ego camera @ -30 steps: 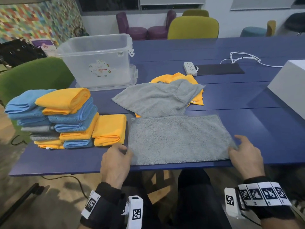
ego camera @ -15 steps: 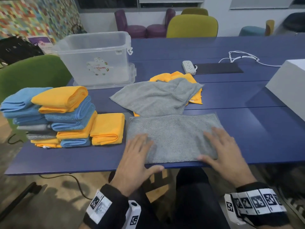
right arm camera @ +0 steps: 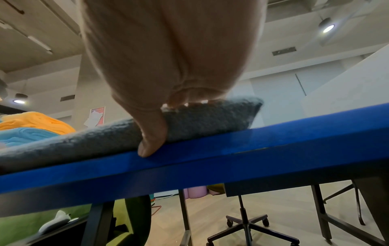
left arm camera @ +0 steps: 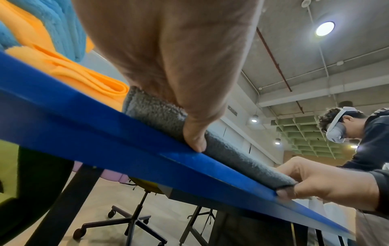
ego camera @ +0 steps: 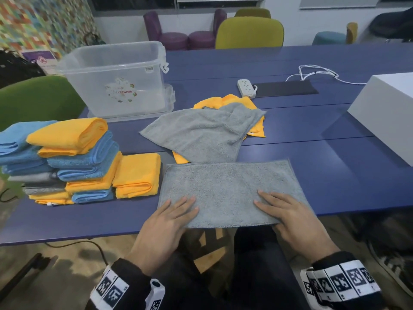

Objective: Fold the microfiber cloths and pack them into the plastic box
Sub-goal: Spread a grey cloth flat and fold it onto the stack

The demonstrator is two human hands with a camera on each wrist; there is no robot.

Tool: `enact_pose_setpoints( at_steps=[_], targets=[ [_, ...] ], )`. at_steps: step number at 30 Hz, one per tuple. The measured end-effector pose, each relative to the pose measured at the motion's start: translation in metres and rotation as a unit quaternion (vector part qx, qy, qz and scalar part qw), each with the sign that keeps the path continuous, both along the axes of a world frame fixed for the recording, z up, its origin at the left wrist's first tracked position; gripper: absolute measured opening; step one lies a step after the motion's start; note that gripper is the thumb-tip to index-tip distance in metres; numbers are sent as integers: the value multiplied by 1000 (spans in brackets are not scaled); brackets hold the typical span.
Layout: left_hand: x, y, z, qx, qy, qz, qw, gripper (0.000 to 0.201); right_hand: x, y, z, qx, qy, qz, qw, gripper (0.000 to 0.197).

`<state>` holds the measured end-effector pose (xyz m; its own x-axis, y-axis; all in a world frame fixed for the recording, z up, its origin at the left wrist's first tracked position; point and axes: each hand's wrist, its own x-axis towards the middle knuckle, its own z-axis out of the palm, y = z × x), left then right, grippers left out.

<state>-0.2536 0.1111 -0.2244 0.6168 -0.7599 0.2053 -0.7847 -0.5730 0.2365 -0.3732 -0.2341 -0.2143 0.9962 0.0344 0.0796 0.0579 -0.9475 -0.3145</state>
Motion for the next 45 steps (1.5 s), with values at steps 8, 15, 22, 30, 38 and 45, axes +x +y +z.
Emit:
enact_pose_setpoints(
  at_steps=[8,15,22,30,38,45],
  targets=[
    [18,21,22,-116,135,28,984,33,-8,-32,26,79,-68,-114,988,44],
    [18,28,35,-223,190,103,951,13,-13,-50,27,153,-82,-158,972,14],
    [5,18,27,-344,257,186,884,12,-14,-54,26,182,-79,-178,964,30],
    [6,-8,33,-211,131,313,917,39,15,-50,32,84,-45,-236,967,43],
    [8,-22,36,-75,95,373,920,21,33,-47,33,33,22,-273,961,40],
    [9,-29,37,-32,104,409,906,32,36,-40,35,18,34,-301,953,39]
  ],
)
